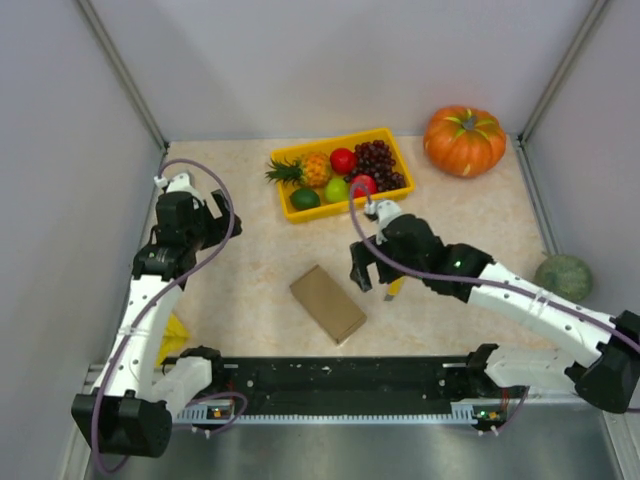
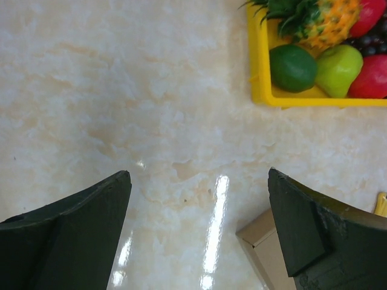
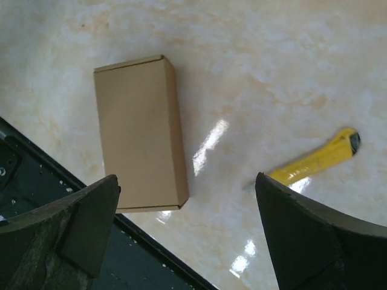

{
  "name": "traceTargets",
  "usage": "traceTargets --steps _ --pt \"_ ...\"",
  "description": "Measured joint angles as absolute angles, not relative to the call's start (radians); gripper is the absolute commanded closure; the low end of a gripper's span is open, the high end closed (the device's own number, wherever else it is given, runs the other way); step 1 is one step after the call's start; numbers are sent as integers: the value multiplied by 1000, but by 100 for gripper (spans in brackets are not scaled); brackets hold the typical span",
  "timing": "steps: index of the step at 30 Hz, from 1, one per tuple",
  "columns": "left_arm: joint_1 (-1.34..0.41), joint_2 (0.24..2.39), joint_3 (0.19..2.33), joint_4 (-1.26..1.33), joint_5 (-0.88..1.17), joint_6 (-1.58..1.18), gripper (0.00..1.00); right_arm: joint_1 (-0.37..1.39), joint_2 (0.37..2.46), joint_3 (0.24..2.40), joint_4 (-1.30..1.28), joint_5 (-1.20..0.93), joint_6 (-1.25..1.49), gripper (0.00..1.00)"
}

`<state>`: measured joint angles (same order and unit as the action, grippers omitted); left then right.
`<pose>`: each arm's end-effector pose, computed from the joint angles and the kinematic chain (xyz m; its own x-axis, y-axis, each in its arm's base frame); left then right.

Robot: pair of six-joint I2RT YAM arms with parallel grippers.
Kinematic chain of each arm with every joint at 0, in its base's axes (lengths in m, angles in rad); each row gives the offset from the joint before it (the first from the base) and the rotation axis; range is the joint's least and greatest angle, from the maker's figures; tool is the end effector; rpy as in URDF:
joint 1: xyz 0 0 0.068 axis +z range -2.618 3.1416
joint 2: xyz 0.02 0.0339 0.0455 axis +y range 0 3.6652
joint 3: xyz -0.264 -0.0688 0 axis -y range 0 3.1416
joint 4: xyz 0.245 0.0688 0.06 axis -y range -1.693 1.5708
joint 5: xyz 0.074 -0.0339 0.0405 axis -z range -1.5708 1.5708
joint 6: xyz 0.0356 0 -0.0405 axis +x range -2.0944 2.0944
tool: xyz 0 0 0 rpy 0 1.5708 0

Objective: Unpack the express box

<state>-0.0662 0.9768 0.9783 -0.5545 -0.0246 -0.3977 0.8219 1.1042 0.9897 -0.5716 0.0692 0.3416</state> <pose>0.2100 -0.0130 0.3351 -0.5007 -0.3548 -0.7895 -0.1613 0.9344 -0.3177 0.1626 0.1713 0.3115 -0.6390 -0.1966 -0.7437 -0.5097 0.8323 0.2179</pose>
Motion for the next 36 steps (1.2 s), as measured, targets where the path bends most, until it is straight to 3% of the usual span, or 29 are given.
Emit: traceTargets --steps 5,12,36 --pt "-66 944 899 -586 -27 -432 1 1038 1239 1021 -485 134 300 5" --pt "-66 868 869 -603 -31 -447 1 1205 1459 1091 -450 283 260 2" --pt "-66 902 869 -665 -133 -420 1 1285 1690 1100 -455 407 236 2"
